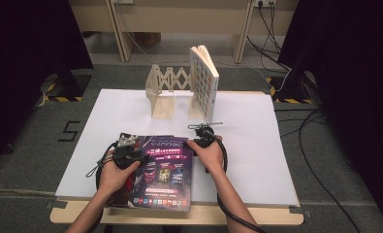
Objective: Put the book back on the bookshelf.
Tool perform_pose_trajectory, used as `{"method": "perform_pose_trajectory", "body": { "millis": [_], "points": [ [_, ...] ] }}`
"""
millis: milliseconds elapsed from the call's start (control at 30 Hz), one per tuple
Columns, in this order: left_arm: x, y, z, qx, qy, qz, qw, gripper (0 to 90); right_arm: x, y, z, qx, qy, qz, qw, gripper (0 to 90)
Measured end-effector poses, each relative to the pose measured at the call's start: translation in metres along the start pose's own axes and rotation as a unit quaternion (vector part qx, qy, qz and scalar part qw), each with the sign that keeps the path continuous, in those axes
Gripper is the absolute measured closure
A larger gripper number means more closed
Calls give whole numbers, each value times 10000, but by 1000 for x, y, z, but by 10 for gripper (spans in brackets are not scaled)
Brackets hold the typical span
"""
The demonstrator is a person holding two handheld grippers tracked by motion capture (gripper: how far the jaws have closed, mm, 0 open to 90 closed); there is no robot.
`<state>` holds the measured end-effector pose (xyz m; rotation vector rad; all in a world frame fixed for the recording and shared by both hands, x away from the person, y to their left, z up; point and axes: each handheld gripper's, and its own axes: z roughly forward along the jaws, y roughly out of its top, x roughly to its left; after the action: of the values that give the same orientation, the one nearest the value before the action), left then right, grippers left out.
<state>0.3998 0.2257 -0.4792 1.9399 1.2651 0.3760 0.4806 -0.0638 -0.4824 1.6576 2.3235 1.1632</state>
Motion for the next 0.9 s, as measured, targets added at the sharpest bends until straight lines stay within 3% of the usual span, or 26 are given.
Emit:
{"method": "perform_pose_trajectory", "body": {
  "millis": [167,333,400,600,700,900],
  "points": [
    [0,0,0,23,-11,-46,10000,575,-3,3,3,-21,127,167,9998,458],
    [-4,-1,0,-11,113,-36,9999,580,1,2,2,-38,-6,159,9999,494],
    [-4,-2,0,-22,122,-38,9999,582,-2,1,2,-65,77,222,9997,506],
    [-4,-1,0,-10,126,-17,9999,583,-6,2,-5,202,228,380,9988,483],
    [-5,-1,0,-24,132,-3,9999,583,-4,1,-5,175,171,386,9990,481],
    [-3,-2,0,-38,61,-68,10000,582,-8,3,-3,153,278,577,9978,475]
  ]
}}
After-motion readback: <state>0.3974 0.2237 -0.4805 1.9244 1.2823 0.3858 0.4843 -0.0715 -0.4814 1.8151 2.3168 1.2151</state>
